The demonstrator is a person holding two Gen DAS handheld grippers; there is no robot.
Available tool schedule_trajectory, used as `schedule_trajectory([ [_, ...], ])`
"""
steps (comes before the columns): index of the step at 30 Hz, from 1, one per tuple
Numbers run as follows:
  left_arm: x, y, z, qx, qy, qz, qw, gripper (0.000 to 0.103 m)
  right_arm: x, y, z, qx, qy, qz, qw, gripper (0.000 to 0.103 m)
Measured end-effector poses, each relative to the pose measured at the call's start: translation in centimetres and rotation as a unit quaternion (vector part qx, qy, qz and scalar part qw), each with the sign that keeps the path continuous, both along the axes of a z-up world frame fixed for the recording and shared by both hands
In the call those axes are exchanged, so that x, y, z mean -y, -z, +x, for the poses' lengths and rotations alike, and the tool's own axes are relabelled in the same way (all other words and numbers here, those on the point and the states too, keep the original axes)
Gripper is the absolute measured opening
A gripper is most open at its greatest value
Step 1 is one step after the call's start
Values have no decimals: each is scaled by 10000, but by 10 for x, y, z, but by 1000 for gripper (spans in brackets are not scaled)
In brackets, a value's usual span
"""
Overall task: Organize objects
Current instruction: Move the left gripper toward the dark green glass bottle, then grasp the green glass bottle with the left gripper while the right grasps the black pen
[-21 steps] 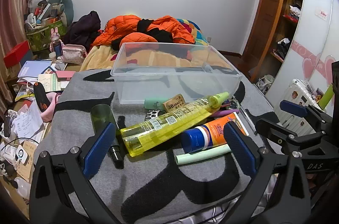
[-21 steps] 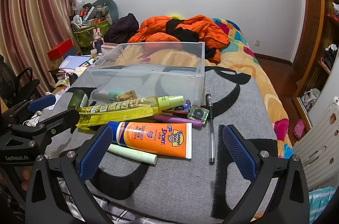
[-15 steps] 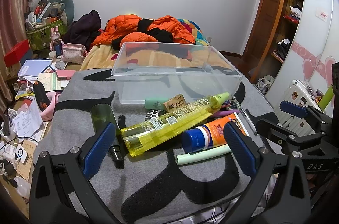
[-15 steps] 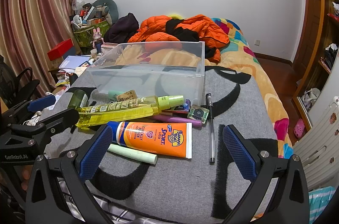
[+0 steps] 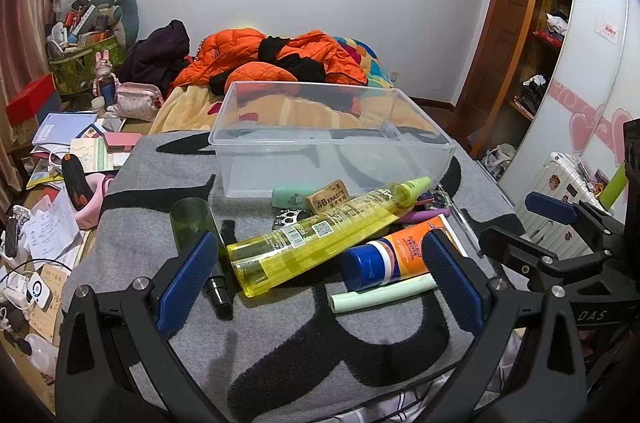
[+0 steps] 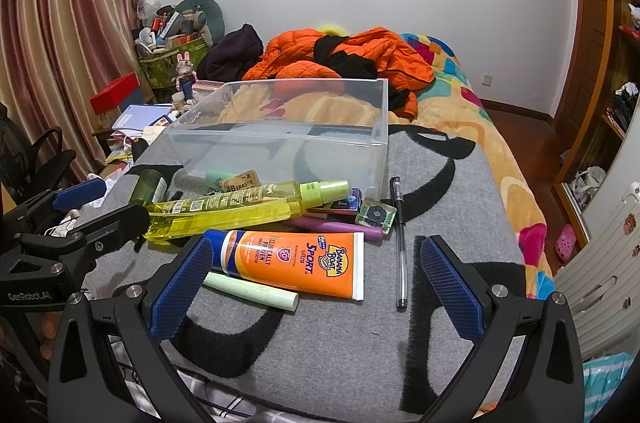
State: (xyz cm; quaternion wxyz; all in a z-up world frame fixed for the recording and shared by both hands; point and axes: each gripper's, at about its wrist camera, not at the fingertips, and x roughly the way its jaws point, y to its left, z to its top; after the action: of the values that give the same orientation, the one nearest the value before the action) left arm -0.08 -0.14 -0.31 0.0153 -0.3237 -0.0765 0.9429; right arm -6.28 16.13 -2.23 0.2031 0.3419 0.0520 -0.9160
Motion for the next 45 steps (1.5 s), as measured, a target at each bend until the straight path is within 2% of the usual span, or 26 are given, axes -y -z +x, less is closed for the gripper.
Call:
schedule_trajectory([
  [6,-1,-1,-1,16,120,8,9999,103,0,1,0,-6,-4,20,10000,103],
  [13,8,-1,-5,13,256,254,9993,103,2,1,-7,38,16,72,10000,103],
  [22,30,-4,-14,-18,66,188,9998,103,-3,-2,-25,98,91,57,9999,103],
  [29,60,4,-29,174,-278,230,9992,103,-11,1,-46,156,367,104,9992,103],
  [30,65,7,-32,238,-356,213,9989,102,-13,3,-49,173,414,109,9989,103],
  [32,72,14,-38,376,-464,223,9980,92,-17,8,-56,233,513,113,9983,103],
  [33,76,18,-41,483,-497,255,9973,83,-20,11,-59,271,567,117,9980,102],
  [36,89,34,-48,794,-626,454,9938,78,-27,21,-69,382,706,181,9966,102],
  [43,105,57,-56,1121,-886,650,9876,77,-38,44,-86,700,855,321,9934,74],
  [45,107,61,-60,1194,-916,695,9862,72,-39,51,-90,783,875,363,9924,64],
])
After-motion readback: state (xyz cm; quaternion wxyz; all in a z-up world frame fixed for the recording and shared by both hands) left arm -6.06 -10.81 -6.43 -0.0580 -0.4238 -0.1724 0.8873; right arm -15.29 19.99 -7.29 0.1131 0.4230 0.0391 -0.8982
